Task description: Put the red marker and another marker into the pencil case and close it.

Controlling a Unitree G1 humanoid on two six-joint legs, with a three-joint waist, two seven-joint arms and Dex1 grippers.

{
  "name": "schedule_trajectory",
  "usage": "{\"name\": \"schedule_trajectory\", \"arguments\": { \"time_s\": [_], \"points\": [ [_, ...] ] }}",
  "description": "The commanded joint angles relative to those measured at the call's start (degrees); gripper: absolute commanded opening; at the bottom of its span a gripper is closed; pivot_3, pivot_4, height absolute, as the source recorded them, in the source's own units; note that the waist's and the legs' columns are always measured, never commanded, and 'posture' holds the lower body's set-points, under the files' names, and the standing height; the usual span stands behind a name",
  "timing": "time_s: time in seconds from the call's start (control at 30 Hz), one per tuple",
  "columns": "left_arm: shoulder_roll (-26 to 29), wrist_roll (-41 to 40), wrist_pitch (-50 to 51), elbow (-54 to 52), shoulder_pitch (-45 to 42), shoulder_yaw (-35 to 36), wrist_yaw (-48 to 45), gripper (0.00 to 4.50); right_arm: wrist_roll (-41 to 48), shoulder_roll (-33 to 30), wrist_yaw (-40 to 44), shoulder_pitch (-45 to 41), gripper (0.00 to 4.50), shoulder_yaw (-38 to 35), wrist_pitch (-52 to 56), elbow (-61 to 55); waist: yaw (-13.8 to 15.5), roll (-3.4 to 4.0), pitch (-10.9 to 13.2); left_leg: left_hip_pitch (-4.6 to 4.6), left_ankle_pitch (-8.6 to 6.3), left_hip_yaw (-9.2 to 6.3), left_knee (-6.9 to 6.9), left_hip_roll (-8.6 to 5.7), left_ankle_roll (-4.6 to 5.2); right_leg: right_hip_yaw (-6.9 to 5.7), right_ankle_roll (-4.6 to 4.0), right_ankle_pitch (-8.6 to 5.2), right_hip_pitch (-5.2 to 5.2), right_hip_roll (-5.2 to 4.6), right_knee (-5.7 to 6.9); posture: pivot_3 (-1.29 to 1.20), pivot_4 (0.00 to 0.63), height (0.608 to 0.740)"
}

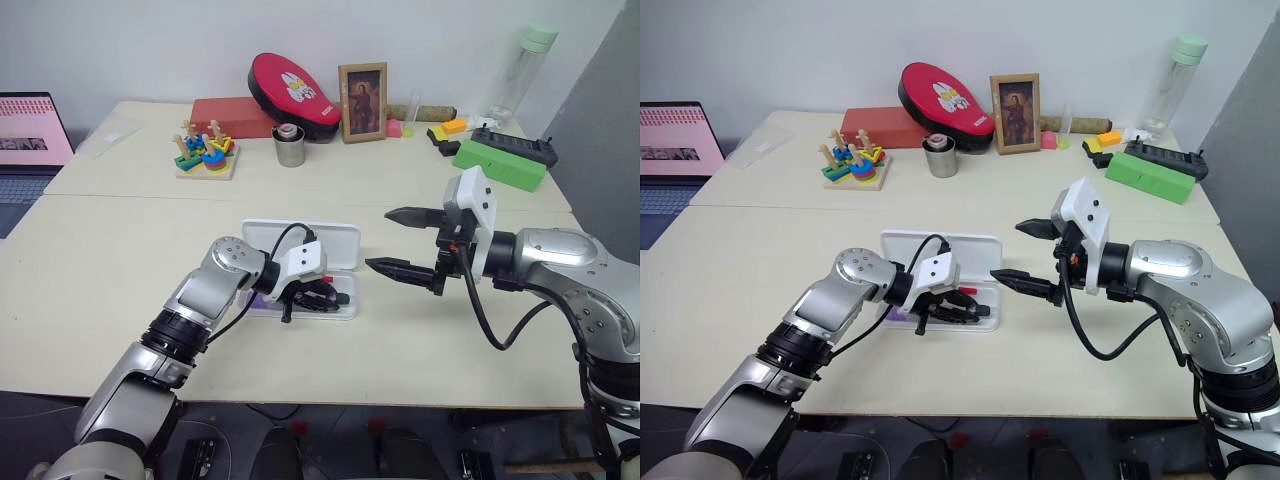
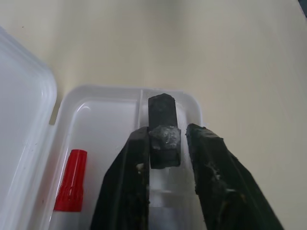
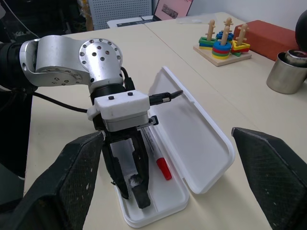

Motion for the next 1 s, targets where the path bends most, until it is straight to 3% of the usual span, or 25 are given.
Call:
{"name": "schedule_trajectory", "arguments": {
  "time_s": [0.03, 0.23, 0.37, 0.6, 0.8, 0.87, 1.0],
  "points": [
    [-0.2, -2.0, 2.0, -3.8, -1.1, 2.0, -0.2, 2.2, 1.0, 0.0, -0.3, -0.3, 4.5, -0.9, -0.4, -1.8, 0.0, 0.0, 0.0, 0.0, 0.0, 0.0, 0.0, 0.0, 0.0, 0.0, 0.0, 0.0, 0.0, 0.0, 0.0, 0.0, 0.15, 0.74],
    [0.4, -3.8, 4.6, -6.2, -0.2, 3.9, 0.8, 3.5, 1.0, 0.0, -0.2, -0.2, 4.5, -1.1, -0.5, -1.7, 0.0, 0.0, 0.0, 0.01, 0.0, 0.0, 0.0, 0.0, 0.0, 0.0, 0.0, 0.0, 0.0, 0.0, 0.01, 0.0, 0.15, 0.74],
    [0.4, -8.7, 10.4, -10.9, 1.5, 11.4, 5.6, 4.44, 0.9, 0.5, 0.1, -1.5, 4.5, -1.4, -1.2, -0.4, -0.1, 0.0, 0.0, 0.01, 0.0, -0.01, 0.0, 0.0, 0.0, -0.01, 0.0, 0.0, 0.0, 0.0, 0.01, 0.0, 0.15, 0.74],
    [0.0, -21.4, 22.5, -26.0, 9.2, 33.9, 20.7, 4.48, -4.4, 5.8, -0.1, -14.6, 4.5, 3.5, -4.0, 13.5, -1.2, 0.01, 0.0, 0.11, 0.01, -0.04, 0.0, 0.03, 0.02, -0.01, 0.05, -0.02, 0.02, 0.01, 0.07, 0.0, 0.15, 0.74],
    [0.9, -28.8, 27.8, -34.7, 15.8, 43.7, 28.1, 4.48, -11.6, 14.0, -0.3, -23.8, 4.5, 10.1, -7.7, 28.7, -0.8, -0.06, 0.0, 0.08, 0.02, -0.07, 0.01, 0.0, 0.01, -0.04, 0.0, 0.01, 0.04, -0.02, 0.05, 0.0, 0.15, 0.74],
    [2.4, -31.1, 28.8, -37.0, 19.7, 48.4, 29.0, 4.5, -15.3, 19.0, -1.8, -28.0, 4.14, 12.3, -9.9, 38.3, -1.4, -0.06, 0.0, 0.09, 0.01, 0.01, 0.0, 0.0, 0.0, 0.01, 0.0, 0.03, 0.02, -0.03, 0.05, 0.0, 0.15, 0.74],
    [4.7, -33.0, 28.4, -39.5, 25.8, 53.7, 31.2, 4.5, -20.8, 23.2, -1.8, -32.0, 3.24, 13.8, -15.4, 50.0, -1.3, -0.05, 0.0, 0.11, 0.01, -0.08, -0.08, 0.05, 0.01, -0.05, -0.04, 0.02, -0.05, 0.03, 0.14, 0.0, 0.15, 0.74]
  ]
}}
